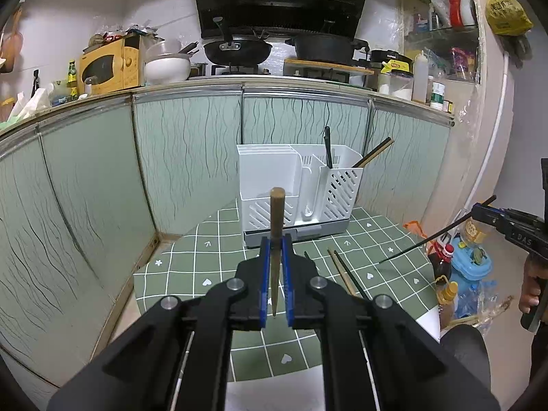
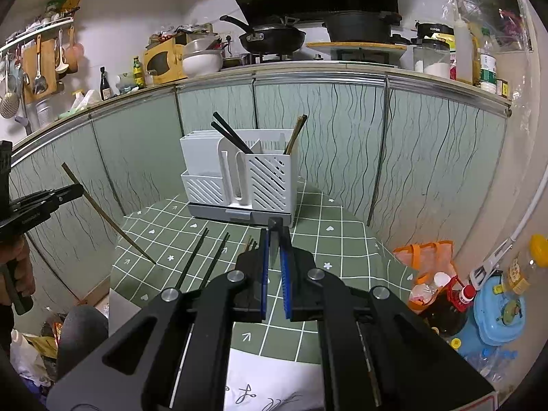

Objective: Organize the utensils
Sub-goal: 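Lift both held chopsticks and carry them above the white holder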

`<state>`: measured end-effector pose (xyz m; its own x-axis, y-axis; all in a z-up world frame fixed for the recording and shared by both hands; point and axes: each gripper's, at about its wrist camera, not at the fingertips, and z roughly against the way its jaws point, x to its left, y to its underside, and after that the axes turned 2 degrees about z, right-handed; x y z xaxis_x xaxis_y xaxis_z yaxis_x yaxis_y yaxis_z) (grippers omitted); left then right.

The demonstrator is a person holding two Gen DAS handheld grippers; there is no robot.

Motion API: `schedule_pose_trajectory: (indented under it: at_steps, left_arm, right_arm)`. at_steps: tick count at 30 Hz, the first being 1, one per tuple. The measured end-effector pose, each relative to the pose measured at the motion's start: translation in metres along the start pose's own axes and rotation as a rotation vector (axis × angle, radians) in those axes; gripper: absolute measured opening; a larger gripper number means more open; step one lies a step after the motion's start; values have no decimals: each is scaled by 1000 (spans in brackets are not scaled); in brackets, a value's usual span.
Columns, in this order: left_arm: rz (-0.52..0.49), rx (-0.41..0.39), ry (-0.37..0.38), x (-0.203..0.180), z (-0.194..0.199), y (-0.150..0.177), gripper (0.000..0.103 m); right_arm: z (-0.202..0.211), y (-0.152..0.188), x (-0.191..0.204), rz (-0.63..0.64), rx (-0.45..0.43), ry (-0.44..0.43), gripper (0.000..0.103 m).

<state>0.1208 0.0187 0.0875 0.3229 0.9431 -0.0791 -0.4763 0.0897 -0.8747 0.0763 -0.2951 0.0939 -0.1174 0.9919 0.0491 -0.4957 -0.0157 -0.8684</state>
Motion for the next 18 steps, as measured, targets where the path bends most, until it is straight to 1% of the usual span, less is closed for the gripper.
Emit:
schedule_pose_trajectory:
  at_steps: [9, 18]
  left_arm:
    - [-2, 14, 13, -2, -6, -2, 7]
    - [3, 5, 39, -2, -13, -18, 7]
  right_arm:
    - [-2, 1, -2, -9, 9, -5, 6]
    - [-5, -17, -4, 3, 2, -1, 6]
